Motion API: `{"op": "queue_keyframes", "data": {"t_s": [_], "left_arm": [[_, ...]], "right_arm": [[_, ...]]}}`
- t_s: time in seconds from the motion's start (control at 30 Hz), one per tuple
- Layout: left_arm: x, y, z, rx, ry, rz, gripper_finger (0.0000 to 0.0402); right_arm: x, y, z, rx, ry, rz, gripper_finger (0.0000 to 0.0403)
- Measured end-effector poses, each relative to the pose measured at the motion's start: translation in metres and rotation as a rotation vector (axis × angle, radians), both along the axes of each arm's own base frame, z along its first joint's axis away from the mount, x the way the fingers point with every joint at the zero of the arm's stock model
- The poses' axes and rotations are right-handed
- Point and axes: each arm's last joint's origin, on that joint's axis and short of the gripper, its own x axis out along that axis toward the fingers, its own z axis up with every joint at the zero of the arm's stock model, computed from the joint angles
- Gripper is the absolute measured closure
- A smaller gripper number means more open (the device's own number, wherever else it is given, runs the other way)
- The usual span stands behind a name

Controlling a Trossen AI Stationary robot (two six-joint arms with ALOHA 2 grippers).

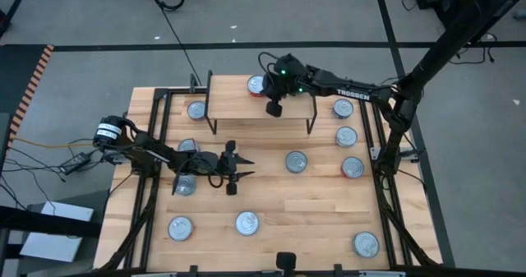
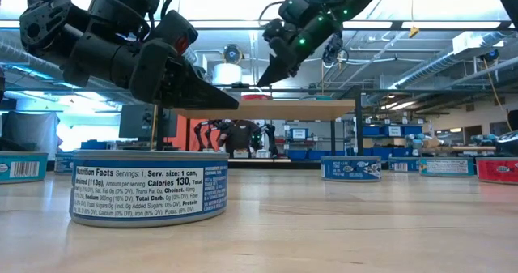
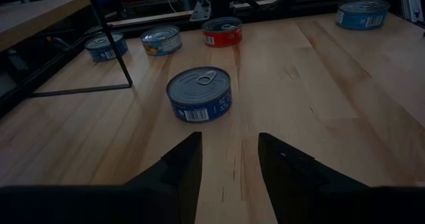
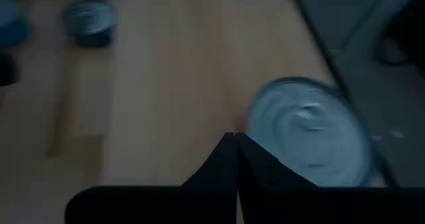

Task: Stack canned seafood by type on shelf
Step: Put the red tuna can on the shelf, then put the blue tuna can on the shelf

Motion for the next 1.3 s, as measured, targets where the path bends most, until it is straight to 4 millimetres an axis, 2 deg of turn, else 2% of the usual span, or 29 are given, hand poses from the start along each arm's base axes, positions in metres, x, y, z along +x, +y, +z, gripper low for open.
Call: {"op": "queue_keyframes", "data": {"t_s": [0.23, 0.43, 0.77, 1.03, 1.17, 1.3], "left_arm": [[0.0, 0.0, 0.0, 0.0, 0.0, 0.0, 0.0251], [0.0, 0.0, 0.0, -0.001, -0.001, 0.0, 0.0251], [0.0, 0.0, 0.0, -0.001, -0.001, 0.0, 0.0251], [0.0, 0.0, 0.0, -0.001, 0.0, 0.0, 0.0251], [0.0, 0.0, 0.0, -0.001, 0.001, 0.0, 0.0251], [0.0, 0.0, 0.0, -0.003, 0.0, 0.001, 0.0251]], "right_arm": [[-0.005, -0.002, -0.015, -0.028, 0.069, -0.031, 0.0398], [-0.005, -0.003, -0.028, -0.057, 0.029, -0.048, 0.0398], [-0.005, -0.011, -0.026, -0.096, -0.021, -0.133, 0.0398], [-0.005, -0.011, -0.025, -0.095, -0.033, -0.137, 0.0398], [-0.004, -0.004, -0.022, -0.097, -0.03, -0.121, 0.0398], [-0.005, 0.015, -0.011, -0.091, -0.01, -0.076, 0.0398]]}}
